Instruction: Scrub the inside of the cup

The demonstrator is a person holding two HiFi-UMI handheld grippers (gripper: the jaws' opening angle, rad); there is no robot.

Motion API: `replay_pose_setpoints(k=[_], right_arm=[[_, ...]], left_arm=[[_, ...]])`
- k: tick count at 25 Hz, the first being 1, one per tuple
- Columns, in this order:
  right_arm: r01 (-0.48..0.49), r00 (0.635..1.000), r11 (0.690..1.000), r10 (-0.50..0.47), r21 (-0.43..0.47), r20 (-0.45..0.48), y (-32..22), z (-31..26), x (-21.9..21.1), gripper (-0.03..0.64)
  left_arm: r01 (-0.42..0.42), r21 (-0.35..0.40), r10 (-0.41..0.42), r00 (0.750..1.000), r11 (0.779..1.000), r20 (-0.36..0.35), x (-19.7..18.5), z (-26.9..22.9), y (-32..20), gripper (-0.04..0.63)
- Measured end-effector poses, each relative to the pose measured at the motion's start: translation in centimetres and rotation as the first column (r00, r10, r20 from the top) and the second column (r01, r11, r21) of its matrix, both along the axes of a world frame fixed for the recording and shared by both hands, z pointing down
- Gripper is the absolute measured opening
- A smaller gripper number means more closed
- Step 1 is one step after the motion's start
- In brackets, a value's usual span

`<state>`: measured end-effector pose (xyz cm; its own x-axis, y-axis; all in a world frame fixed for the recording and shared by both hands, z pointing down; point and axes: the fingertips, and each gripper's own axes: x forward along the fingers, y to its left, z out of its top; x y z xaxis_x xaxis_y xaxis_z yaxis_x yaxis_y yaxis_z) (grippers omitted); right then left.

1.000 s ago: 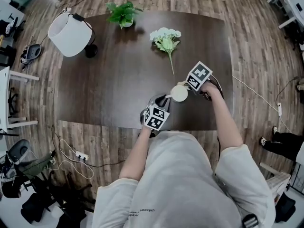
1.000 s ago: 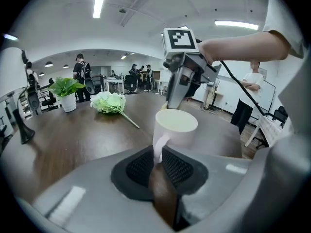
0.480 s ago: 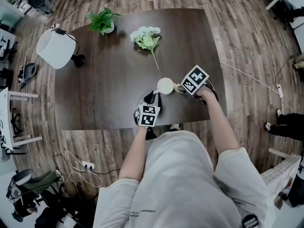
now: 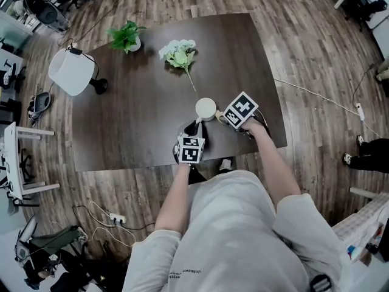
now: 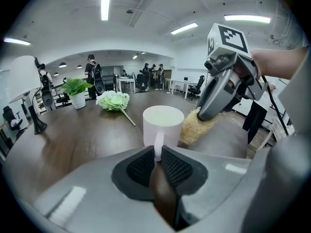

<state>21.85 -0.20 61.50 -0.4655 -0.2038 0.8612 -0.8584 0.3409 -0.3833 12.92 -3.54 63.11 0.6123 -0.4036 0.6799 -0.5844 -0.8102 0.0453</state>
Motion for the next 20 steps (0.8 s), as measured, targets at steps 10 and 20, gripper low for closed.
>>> replay_pose_setpoints(k=[10,20], right_arm=[[0.004,1.000,0.996,-0.005,0.091,0.004,1.5,-0.5,0.6,0.078],[-0.067,0.995,0.933,0.090,0.355,-0.049,3.1,-1.4,1.0,0.078]], left_arm=[[0.052,0.014,-0.051,0.997,0.999,-0.060,2.7,-0.4,0.6,0.051],[0.145,0.066,-0.135,0.982,0.987,-0.136,1.2,-2.5,2.3,0.072]])
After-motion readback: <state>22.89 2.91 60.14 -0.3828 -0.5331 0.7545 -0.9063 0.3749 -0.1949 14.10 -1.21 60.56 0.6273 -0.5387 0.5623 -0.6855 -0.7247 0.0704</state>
